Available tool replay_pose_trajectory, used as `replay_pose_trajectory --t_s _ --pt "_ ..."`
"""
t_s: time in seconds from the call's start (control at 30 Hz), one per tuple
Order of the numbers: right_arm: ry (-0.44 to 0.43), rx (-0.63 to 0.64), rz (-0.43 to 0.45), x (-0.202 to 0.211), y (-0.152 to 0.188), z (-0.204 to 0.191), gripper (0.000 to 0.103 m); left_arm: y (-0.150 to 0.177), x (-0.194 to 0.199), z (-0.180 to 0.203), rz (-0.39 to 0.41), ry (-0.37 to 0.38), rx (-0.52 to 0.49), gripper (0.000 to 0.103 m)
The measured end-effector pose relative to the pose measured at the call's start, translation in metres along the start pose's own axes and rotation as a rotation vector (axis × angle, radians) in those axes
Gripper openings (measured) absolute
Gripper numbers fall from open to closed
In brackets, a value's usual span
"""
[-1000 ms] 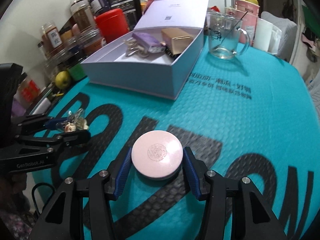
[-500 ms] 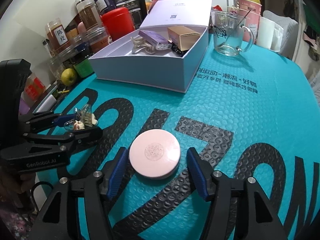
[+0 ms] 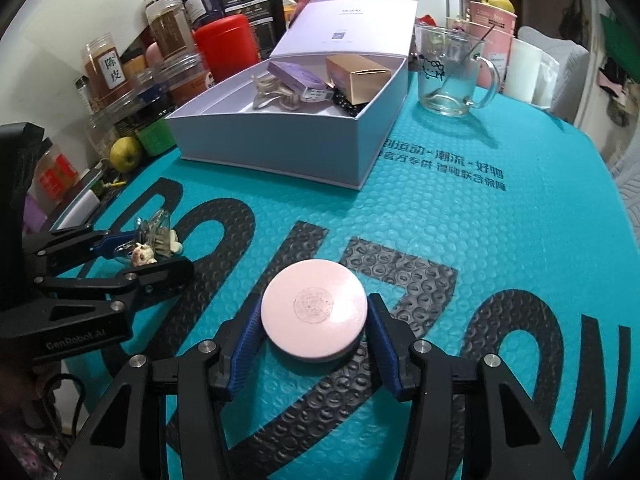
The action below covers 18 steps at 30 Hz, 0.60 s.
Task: Organize rigid objects
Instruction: 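Lift the pink compact with the right tool while the left tool lifts the glass clip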
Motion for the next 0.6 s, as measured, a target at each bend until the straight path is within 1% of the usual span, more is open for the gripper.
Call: replay_pose_trajectory --t_s 0.13,0.33,0.6 --pt "-0.018 -0.02 -0.01 0.003 0.001 -0.002 0.051 0.002 0.003 -0.001 -0.01 0.03 0.037 0.049" --pt "-0.031 -0.014 -0.012 0.011 0.001 -0.01 0.051 0.003 0.007 -0.004 0.001 0.026 0.054 0.049" --pt "-0.046 0.028 -0.003 0.02 -0.002 -0.025 0.051 -0.001 0.022 -0.003 0.03 0.019 0.037 0.049"
Point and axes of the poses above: each gripper's, at about its wrist camera, not at the fingertips, and x roughly against the way its jaws point, z to its right, y to its underside, the point moved 10 cm from there along -x, roughly the way its jaws point, and after that the axes turned 1 degree about y, right-handed, at the moved point
